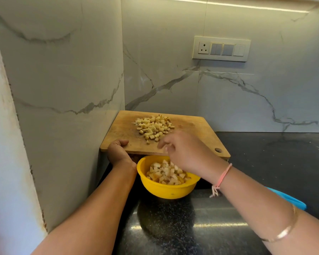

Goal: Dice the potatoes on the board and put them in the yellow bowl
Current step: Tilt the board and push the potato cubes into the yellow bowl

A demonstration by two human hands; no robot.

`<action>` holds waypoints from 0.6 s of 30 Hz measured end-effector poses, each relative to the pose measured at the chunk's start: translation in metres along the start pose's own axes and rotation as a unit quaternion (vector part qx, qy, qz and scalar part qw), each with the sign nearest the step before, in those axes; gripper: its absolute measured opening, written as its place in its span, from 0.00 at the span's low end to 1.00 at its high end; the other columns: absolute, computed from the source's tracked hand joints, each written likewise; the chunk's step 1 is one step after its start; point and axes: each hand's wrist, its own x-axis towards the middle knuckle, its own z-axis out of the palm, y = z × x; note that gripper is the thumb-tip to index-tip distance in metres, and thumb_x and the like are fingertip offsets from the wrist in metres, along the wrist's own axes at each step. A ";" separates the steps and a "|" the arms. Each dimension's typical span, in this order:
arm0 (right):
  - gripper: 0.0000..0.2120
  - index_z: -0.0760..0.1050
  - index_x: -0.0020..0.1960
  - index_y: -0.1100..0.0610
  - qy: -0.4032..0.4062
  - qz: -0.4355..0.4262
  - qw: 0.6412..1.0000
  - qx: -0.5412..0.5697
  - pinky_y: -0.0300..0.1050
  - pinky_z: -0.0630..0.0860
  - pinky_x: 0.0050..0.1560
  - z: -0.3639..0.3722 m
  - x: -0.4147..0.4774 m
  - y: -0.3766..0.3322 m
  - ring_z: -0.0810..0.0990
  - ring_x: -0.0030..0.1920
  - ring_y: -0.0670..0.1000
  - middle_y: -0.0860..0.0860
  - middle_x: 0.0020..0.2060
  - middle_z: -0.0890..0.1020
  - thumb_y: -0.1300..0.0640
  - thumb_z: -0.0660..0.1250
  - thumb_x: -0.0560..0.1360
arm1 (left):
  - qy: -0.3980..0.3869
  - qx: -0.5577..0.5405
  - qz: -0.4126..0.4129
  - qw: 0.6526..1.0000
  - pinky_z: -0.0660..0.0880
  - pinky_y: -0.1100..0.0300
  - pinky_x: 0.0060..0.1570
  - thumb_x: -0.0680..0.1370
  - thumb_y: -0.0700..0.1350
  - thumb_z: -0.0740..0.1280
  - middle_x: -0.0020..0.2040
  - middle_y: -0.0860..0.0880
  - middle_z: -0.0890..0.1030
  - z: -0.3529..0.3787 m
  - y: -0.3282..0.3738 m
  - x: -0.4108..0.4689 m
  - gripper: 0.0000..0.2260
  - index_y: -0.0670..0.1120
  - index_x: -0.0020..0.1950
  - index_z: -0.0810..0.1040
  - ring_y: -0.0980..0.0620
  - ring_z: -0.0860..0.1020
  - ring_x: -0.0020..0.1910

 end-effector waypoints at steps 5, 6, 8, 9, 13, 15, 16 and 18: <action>0.19 0.76 0.64 0.53 -0.030 0.018 0.997 -0.062 0.48 0.77 0.50 0.003 0.011 0.013 0.76 0.55 0.54 0.53 0.61 0.75 0.65 0.57 0.77 | -0.007 -0.004 -0.011 1.000 0.76 0.54 0.41 0.70 0.38 0.62 0.43 0.45 0.78 0.001 0.001 -0.002 0.05 0.45 0.45 0.74 0.44 0.77 0.41; 0.19 0.76 0.63 0.53 -0.043 0.014 0.996 -0.074 0.49 0.77 0.52 0.008 0.008 0.014 0.76 0.56 0.55 0.52 0.61 0.75 0.65 0.57 0.76 | -0.008 -0.005 -0.011 1.000 0.77 0.54 0.42 0.70 0.38 0.62 0.44 0.45 0.78 0.001 0.001 -0.002 0.06 0.45 0.45 0.74 0.44 0.77 0.42; 0.18 0.77 0.62 0.51 -0.030 -0.007 0.998 -0.063 0.44 0.77 0.45 0.013 0.003 0.013 0.78 0.49 0.51 0.51 0.59 0.76 0.63 0.57 0.77 | -0.008 -0.004 -0.012 1.000 0.77 0.52 0.45 0.69 0.38 0.62 0.45 0.44 0.78 0.001 0.001 0.000 0.07 0.45 0.45 0.74 0.43 0.78 0.43; 0.16 0.78 0.61 0.52 -0.014 -0.017 0.999 -0.043 0.40 0.74 0.38 0.013 0.004 0.011 0.78 0.41 0.47 0.50 0.57 0.77 0.61 0.57 0.78 | -0.006 -0.004 -0.010 1.000 0.77 0.53 0.44 0.69 0.38 0.62 0.45 0.44 0.78 0.001 0.002 0.000 0.07 0.45 0.45 0.74 0.43 0.78 0.43; 0.14 0.79 0.59 0.56 0.045 -0.038 0.998 -0.020 0.37 0.72 0.42 0.007 0.033 0.002 0.78 0.45 0.48 0.53 0.55 0.78 0.55 0.57 0.80 | -0.010 -0.005 -0.010 1.000 0.75 0.56 0.38 0.71 0.38 0.62 0.42 0.45 0.77 0.002 0.002 -0.004 0.04 0.45 0.44 0.73 0.44 0.77 0.39; 0.16 0.75 0.64 0.53 0.037 -0.026 0.999 -0.025 0.45 0.72 0.54 0.009 0.055 -0.001 0.75 0.57 0.55 0.55 0.59 0.74 0.50 0.57 0.80 | -0.016 -0.003 -0.009 1.000 0.75 0.56 0.37 0.72 0.38 0.61 0.42 0.46 0.77 0.002 0.003 -0.007 0.04 0.45 0.43 0.73 0.44 0.77 0.39; 0.18 0.72 0.67 0.50 0.016 -0.011 0.999 -0.027 0.48 0.71 0.59 0.011 0.064 -0.002 0.73 0.61 0.57 0.56 0.63 0.70 0.47 0.57 0.80 | -0.018 -0.002 -0.006 1.000 0.74 0.56 0.36 0.73 0.38 0.61 0.42 0.46 0.78 0.003 0.003 -0.007 0.04 0.46 0.43 0.73 0.45 0.77 0.39; 0.24 0.63 0.73 0.44 -0.039 0.028 0.998 -0.049 0.53 0.66 0.66 0.016 0.077 -0.004 0.66 0.68 0.61 0.57 0.72 0.61 0.40 0.55 0.79 | -0.021 -0.004 -0.005 1.000 0.74 0.57 0.35 0.73 0.38 0.60 0.42 0.46 0.78 0.003 0.004 -0.008 0.05 0.46 0.44 0.74 0.45 0.77 0.39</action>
